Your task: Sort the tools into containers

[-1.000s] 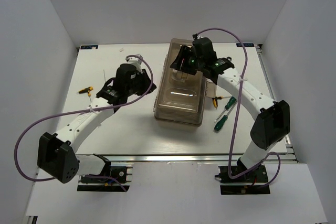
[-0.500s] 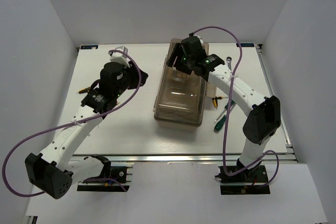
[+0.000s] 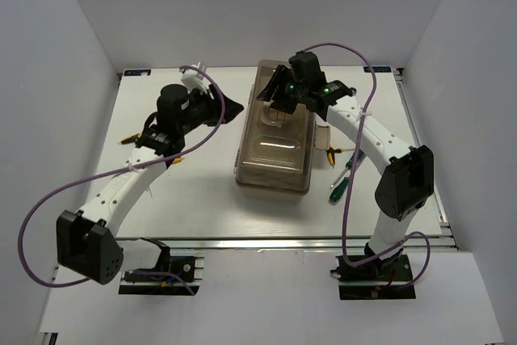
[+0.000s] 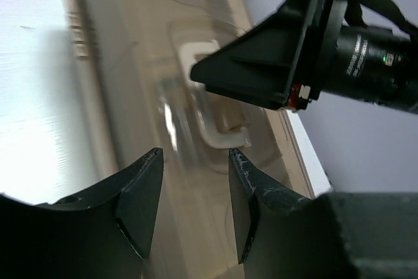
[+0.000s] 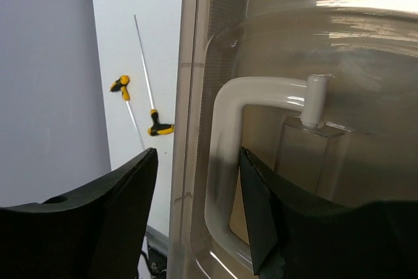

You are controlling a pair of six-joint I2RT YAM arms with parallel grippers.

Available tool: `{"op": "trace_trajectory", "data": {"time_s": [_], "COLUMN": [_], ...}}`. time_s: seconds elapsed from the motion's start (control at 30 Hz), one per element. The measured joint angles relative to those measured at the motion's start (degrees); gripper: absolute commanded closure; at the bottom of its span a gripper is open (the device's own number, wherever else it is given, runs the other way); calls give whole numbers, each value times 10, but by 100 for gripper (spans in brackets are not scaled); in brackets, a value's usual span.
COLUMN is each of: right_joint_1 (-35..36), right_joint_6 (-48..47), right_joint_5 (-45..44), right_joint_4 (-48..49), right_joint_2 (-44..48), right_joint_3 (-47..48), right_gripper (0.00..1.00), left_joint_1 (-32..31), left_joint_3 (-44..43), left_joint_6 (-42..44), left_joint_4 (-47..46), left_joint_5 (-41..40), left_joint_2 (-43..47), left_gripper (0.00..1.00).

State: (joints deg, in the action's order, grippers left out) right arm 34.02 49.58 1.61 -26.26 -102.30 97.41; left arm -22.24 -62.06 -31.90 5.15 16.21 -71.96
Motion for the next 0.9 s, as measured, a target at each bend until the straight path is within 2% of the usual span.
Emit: {"op": "trace_trajectory", "data": {"time_s": [0.17, 0.37, 0.9], "right_joint_1": [-10, -18, -26], "right_joint_6": [15, 29, 43], "right_joint_5": [40, 69, 95], "right_joint_4": [6, 10, 28], "right_joint_2": [-1, -1, 6], "right_joint_3": [0, 0, -17], "right_gripper": [44, 46, 48], "left_joint_1": [0, 0, -21], "left_joint_3": [-16, -36, -100], "left_joint_6": [-6, -12, -3], "left_joint_4": [-32, -45, -20], "left_joint_5": [71, 118, 132], "left_joint_2": [-58, -91, -179], "left_gripper": [45, 44, 40]}}
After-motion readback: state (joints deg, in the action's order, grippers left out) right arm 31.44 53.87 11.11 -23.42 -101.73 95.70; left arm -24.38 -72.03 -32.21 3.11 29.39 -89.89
